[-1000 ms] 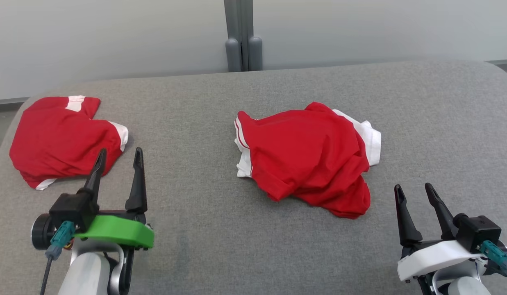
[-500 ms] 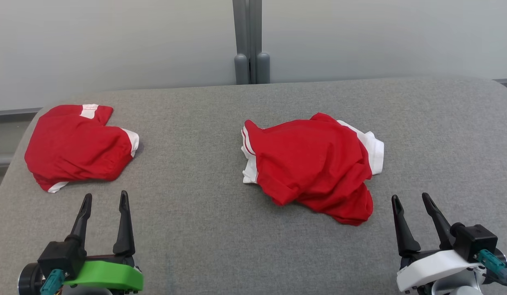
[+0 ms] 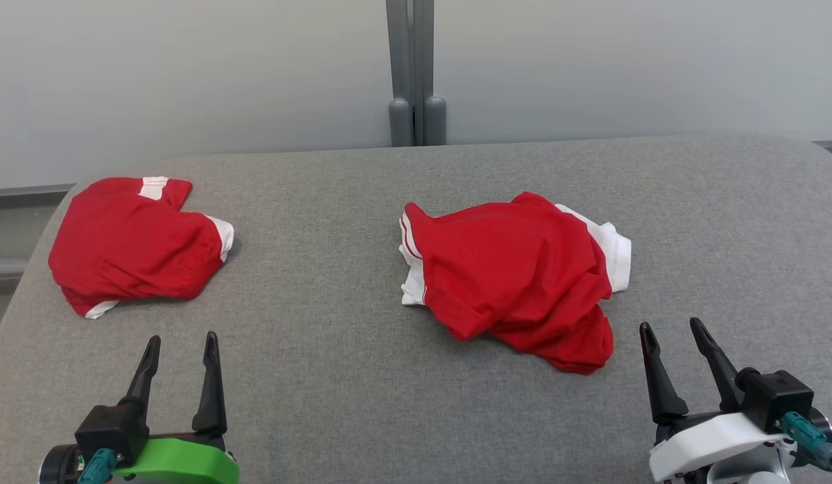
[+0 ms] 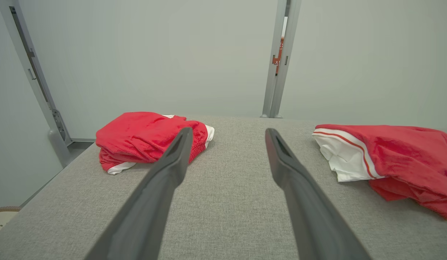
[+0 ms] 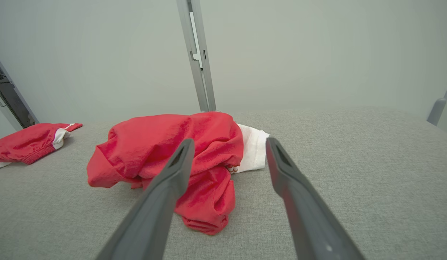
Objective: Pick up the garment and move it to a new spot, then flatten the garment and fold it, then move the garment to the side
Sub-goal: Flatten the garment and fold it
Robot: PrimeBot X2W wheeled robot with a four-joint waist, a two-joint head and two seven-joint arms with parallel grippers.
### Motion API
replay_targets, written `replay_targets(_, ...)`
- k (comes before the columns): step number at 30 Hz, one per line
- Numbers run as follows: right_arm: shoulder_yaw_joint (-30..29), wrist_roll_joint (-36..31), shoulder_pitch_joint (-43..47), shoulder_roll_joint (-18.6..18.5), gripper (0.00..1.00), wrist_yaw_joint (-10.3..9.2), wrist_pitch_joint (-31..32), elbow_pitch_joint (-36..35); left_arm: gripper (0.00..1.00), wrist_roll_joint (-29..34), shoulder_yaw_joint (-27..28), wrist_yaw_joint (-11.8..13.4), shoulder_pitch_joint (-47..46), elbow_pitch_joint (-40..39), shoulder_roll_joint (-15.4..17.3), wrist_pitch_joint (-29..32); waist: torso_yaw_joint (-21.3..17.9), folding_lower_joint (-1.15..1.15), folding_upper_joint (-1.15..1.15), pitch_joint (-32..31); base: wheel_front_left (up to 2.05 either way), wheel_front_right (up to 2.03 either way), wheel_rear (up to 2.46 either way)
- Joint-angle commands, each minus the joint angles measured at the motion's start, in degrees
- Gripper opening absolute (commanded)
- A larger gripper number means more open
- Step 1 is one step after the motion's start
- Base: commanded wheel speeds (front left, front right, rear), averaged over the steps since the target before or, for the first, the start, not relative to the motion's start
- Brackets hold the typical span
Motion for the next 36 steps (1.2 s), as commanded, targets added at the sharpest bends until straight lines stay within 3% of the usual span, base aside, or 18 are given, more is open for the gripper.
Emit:
replay_targets(1,0.0,-0.4,0.7,-0.2,1.00,-0.04,0.2,-0.3,1.00,0.3,0.1,-0.2,-0.4,0.3,0.3,0.0,0.0,0.00,0.00,0.0,0.00,0.00,0.00)
replay_targets(36,-0.8,-0.2,1.0,0.3,1.00,-0.04,0.9,-0.1,1.00,0.6,0.2,-0.4,-0.6,1.3,0.6,-0.1,0.5,0.00,0.00,0.0,0.00,0.00,0.00)
